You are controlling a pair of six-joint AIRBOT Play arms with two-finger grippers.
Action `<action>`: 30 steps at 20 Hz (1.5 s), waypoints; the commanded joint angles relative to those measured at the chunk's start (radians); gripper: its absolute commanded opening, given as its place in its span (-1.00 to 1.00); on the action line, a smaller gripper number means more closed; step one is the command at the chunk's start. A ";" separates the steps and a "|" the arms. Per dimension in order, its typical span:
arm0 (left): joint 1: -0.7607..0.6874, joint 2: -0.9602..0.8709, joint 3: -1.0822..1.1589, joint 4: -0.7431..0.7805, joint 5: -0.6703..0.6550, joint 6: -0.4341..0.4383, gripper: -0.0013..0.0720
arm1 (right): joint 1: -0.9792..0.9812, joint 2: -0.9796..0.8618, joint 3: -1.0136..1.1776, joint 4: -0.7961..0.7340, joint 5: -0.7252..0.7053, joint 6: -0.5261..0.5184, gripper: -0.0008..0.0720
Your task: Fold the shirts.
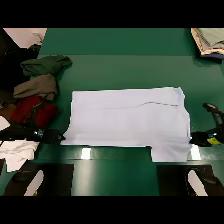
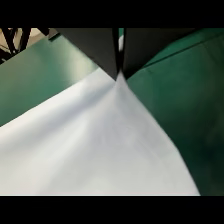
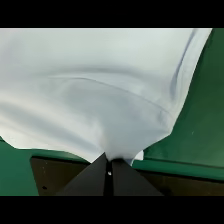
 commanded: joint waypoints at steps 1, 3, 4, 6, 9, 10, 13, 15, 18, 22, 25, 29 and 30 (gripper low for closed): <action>0.001 0.047 0.069 -0.040 0.092 -0.029 -0.90 | 0.003 -0.008 0.105 0.036 -0.060 0.000 -0.95; 0.001 0.037 0.083 -0.047 0.203 -0.023 -0.90 | 0.022 -0.117 0.188 0.059 -0.115 -0.004 -0.95; 0.001 0.010 0.083 -0.050 0.236 -0.013 -0.90 | 0.039 -0.184 0.230 0.061 -0.145 -0.004 -0.95; 0.001 -0.080 0.083 -0.062 0.261 0.017 -0.90 | 0.084 -0.312 0.314 0.060 -0.204 -0.004 -0.94; 0.001 -0.262 0.132 -0.110 0.335 0.076 -0.90 | 0.117 -0.473 0.437 0.061 -0.244 -0.003 -0.94; 0.001 -0.323 0.170 -0.123 0.363 0.082 -0.90 | 0.119 -0.518 0.479 0.061 -0.246 -0.002 -0.94; 0.001 -0.507 0.307 -0.136 0.388 0.082 -0.90 | 0.119 -0.623 0.583 0.085 -0.243 0.000 -0.94; 0.001 -0.623 0.390 -0.168 0.381 0.106 -0.90 | 0.118 -0.684 0.639 0.123 -0.246 0.000 -0.94; 0.001 -0.753 0.488 -0.243 0.388 0.138 -0.90 | 0.118 -0.771 0.711 0.151 -0.264 0.000 -0.94; 0.001 -0.832 0.568 -0.258 0.422 0.124 0.41 | 0.100 -0.857 0.777 0.261 -0.376 0.043 -0.03; 0.001 -0.830 0.622 -0.253 0.351 0.125 0.43 | 0.047 -0.890 0.820 0.372 -0.339 0.027 0.35; -0.006 -0.824 0.663 -0.257 0.168 0.176 -0.90 | -0.071 -0.848 0.760 0.372 -0.187 -0.094 0.35; -0.022 -0.825 0.663 -0.252 0.166 0.177 -0.90 | -0.105 -0.835 0.725 0.371 -0.182 -0.117 0.37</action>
